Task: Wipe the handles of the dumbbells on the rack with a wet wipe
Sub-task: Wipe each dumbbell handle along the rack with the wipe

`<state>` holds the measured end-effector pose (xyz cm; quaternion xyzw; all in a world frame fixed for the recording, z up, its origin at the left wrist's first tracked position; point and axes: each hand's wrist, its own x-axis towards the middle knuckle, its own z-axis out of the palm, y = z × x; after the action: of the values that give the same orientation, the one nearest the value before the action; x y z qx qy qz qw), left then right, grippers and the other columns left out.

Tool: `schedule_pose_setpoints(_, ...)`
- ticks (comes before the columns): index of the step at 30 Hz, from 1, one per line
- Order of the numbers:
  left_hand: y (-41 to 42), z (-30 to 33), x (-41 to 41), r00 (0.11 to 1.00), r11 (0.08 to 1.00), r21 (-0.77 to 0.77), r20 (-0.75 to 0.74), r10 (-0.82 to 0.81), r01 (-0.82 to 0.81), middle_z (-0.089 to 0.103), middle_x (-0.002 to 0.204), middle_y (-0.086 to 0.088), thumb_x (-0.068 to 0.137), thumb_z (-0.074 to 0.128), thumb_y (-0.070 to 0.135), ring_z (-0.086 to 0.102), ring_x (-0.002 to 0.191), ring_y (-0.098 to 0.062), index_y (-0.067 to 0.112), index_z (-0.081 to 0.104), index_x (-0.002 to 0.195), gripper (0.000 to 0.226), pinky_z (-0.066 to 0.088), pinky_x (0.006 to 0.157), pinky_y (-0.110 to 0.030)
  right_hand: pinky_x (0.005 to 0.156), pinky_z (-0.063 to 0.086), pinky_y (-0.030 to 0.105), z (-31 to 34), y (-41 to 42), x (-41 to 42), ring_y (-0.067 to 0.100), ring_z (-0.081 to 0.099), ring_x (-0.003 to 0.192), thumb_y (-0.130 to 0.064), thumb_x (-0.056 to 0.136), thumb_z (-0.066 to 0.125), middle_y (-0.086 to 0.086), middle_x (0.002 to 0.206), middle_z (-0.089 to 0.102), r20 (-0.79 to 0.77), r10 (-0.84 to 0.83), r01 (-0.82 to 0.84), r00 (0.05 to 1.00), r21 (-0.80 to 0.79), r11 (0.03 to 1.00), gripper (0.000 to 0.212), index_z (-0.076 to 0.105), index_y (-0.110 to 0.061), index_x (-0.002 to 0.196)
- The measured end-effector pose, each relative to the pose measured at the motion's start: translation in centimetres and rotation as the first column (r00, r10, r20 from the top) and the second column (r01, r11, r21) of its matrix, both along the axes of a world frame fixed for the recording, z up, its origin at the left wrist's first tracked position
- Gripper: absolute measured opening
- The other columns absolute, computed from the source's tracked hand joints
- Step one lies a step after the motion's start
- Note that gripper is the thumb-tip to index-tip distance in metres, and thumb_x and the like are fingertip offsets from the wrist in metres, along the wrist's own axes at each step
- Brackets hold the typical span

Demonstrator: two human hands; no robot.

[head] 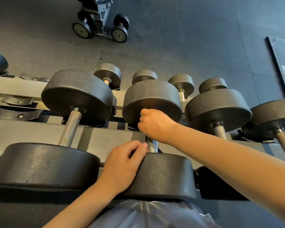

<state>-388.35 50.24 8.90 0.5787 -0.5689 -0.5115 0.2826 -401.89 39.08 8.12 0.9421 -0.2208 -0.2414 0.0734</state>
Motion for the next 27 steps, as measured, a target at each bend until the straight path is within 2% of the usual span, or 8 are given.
schedule_pose_setpoints(3,0.2,0.1,0.0,1.0,1.0,0.003,-0.01,0.017,-0.017,0.062,0.07,0.004,0.08,0.036,0.064,0.057,0.071,-0.013,0.02,0.065,0.072,0.054,0.043,0.065,-0.029,0.092,0.045,0.034,-0.3,0.5,0.4,0.024,0.051,0.103,-0.018,0.097,0.048,0.005,0.109,0.063,-0.032,-0.06,0.06,0.998,0.006,0.998,0.021,0.062,-0.011,0.11)
schedule_pose_setpoints(6,0.3,0.2,-0.1,0.999,0.999,0.004,-0.007,0.048,-0.048,0.059,0.064,0.01,0.083,0.042,0.06,0.054,0.066,-0.007,0.025,0.061,0.067,0.043,0.039,0.061,-0.021,0.088,0.051,0.034,-1.0,0.9,-2.0,0.025,0.056,0.104,-0.011,0.092,0.055,0.009,0.118,0.062,0.27,-0.285,0.272,0.92,0.085,0.959,0.025,0.063,-0.01,0.116)
schedule_pose_setpoints(10,0.2,0.2,0.0,0.997,0.998,0.013,-0.025,0.069,-0.069,0.054,0.061,0.008,0.078,0.039,0.066,0.051,0.063,-0.009,0.021,0.058,0.063,0.051,0.039,0.061,-0.025,0.093,0.043,0.019,-2.0,2.4,-4.6,0.017,0.062,0.108,-0.011,0.096,0.052,0.002,0.119,0.066,0.446,-0.735,0.636,0.511,0.378,0.672,0.033,0.061,-0.018,0.126)
schedule_pose_setpoints(14,0.1,0.3,0.0,0.998,0.998,0.024,-0.019,0.056,-0.055,0.051,0.059,0.01,0.087,0.047,0.058,0.05,0.062,-0.007,0.023,0.056,0.061,0.044,0.036,0.059,-0.02,0.073,0.04,0.002,-3.2,3.2,-4.7,0.005,0.058,0.089,-0.004,0.092,0.055,-0.005,0.102,0.068,0.517,-0.855,0.667,-0.041,0.652,0.362,0.025,0.072,-0.019,0.105)
schedule_pose_setpoints(19,0.1,0.7,-0.1,0.998,0.998,0.027,-0.039,0.056,-0.055,0.043,0.051,0.014,0.09,0.048,0.052,0.043,0.056,-0.005,0.033,0.049,0.051,0.044,0.032,0.055,-0.014,0.074,0.052,0.015,-3.8,3.1,-4.6,0.004,0.061,0.082,0.0,0.088,0.058,-0.01,0.087,0.065,0.357,-0.901,0.544,-0.246,0.82,0.176,0.026,0.069,-0.024,0.09)
schedule_pose_setpoints(23,0.1,0.8,-0.2,0.995,0.997,0.013,-0.057,0.081,-0.08,0.04,0.049,0.013,0.081,0.045,0.053,0.042,0.054,-0.005,0.03,0.044,0.049,0.039,0.032,0.054,-0.014,0.077,0.055,0.026,-3.5,3.2,-4.3,0.007,0.062,0.082,-0.003,0.089,0.058,-0.008,0.085,0.065,0.353,-0.897,0.514,-0.267,0.839,0.177,0.023,0.066,-0.024,0.089)
schedule_pose_setpoints(25,0.1,0.6,-0.2,0.996,0.998,0.004,-0.053,0.069,-0.069,0.04,0.05,0.013,0.087,0.047,0.051,0.041,0.054,-0.006,0.032,0.046,0.049,0.043,0.032,0.055,-0.015,0.073,0.052,0.024,-3.2,3.4,-4.4,0.013,0.063,0.084,-0.004,0.092,0.054,-0.001,0.092,0.068,0.46,-0.879,0.571,-0.126,0.758,0.316,0.021,0.066,-0.02,0.1)
schedule_pose_setpoints(27,0.1,0.4,-0.1,0.996,0.998,0.0,-0.057,0.066,-0.066,0.04,0.051,0.013,0.092,0.05,0.05,0.041,0.055,-0.005,0.033,0.048,0.051,0.044,0.032,0.055,-0.015,0.079,0.051,0.026,-2.8,3.4,-4.6,0.022,0.065,0.093,-0.003,0.092,0.054,0.007,0.103,0.07,0.564,-0.814,0.639,0.142,0.575,0.51,0.026,0.066,-0.013,0.113)
